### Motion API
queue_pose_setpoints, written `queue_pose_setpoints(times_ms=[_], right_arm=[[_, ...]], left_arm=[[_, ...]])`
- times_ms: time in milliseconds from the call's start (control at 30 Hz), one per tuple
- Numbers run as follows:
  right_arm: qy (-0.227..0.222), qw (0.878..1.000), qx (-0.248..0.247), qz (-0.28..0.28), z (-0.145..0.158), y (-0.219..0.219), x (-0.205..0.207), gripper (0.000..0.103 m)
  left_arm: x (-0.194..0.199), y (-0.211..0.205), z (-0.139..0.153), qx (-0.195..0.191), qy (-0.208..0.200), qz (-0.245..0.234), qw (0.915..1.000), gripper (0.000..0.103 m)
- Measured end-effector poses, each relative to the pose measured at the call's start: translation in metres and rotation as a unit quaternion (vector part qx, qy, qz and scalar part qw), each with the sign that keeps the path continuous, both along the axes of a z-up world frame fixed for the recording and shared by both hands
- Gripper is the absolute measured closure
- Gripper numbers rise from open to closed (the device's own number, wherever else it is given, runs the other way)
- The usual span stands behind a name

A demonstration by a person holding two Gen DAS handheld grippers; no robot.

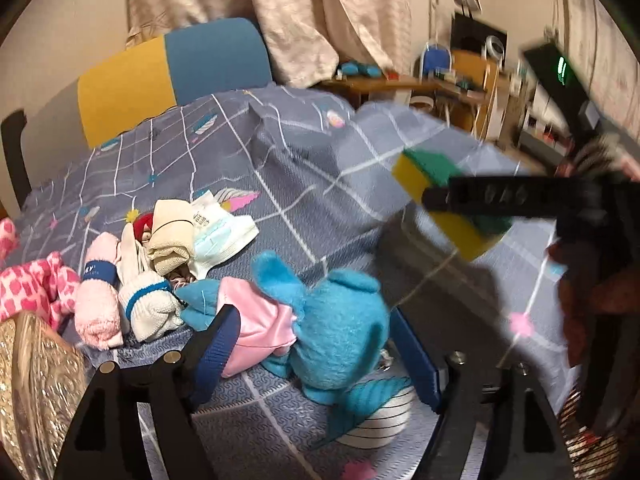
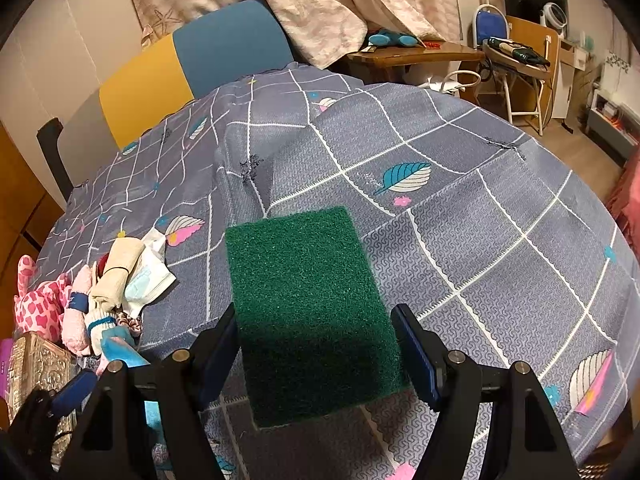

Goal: Organize soft objects
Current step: 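Carry the blue plush with the left tool while the right tool carries the sponge toward the tray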

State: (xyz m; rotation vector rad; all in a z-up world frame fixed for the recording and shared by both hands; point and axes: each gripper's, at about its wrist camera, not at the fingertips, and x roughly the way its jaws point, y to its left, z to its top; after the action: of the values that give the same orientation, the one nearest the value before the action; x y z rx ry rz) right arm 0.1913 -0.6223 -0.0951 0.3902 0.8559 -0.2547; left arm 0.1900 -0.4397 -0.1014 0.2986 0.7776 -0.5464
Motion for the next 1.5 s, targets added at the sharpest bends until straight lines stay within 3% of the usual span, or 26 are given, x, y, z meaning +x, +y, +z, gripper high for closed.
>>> queue_pose_setpoints(times_ms=[100,133,233,300,333,367,467,833,1133,1300,1500], right_arm=[[0.001,1.0,-0.002,0.003,-0.001,0.001,0.001,0.028],[0.002,1.0,-0.004,0.005,-0.001,0.002,0.001,0.028],[0.005,1.0,-0.008,0.01,-0.002,0.005,0.002,0.028],[0.004,1.0,-0.017,0.015,-0.001,0.008,0.003,0.028],[0.003,1.0,-0.021,0.016,0.0,0.009,0.003,0.028],[0.002,1.0,-0.023,0.017,0.0,0.01,0.003,0.028],[-0.001,0.999,-0.035,0.018,0.001,0.013,0.002,0.028],[-0.01,0.998,-0.069,0.008,0.003,0.016,-0.001,0.028],[-0.004,0.996,-0.091,0.002,0.0,0.021,-0.005,0.028],[-0.02,0.992,-0.125,0.011,0.004,0.032,-0.008,0.028],[-0.048,0.991,-0.127,-0.001,0.012,0.04,-0.019,0.028]], left_arm=[[0.009,-0.01,-0.014,0.036,0.007,-0.003,0.9993,0.021],[0.012,-0.011,-0.019,0.038,0.011,-0.006,0.9992,0.017],[0.019,-0.014,-0.026,0.034,0.025,-0.021,0.9989,0.019],[0.02,-0.014,-0.025,0.033,0.023,-0.022,0.999,0.031],[0.02,-0.013,-0.024,0.028,0.026,-0.022,0.999,0.05],[0.02,-0.012,-0.022,0.017,0.034,-0.03,0.9988,0.06],[0.015,-0.009,-0.016,0.013,0.024,-0.041,0.9988,0.069],[-0.022,0.031,0.046,-0.071,-0.028,-0.064,0.995,0.071],[-0.063,0.086,0.079,-0.096,-0.055,-0.088,0.9899,0.071],[-0.072,0.126,0.097,-0.108,-0.064,-0.07,0.9896,0.071],[-0.074,0.19,0.122,-0.13,-0.085,-0.027,0.9875,0.071]])
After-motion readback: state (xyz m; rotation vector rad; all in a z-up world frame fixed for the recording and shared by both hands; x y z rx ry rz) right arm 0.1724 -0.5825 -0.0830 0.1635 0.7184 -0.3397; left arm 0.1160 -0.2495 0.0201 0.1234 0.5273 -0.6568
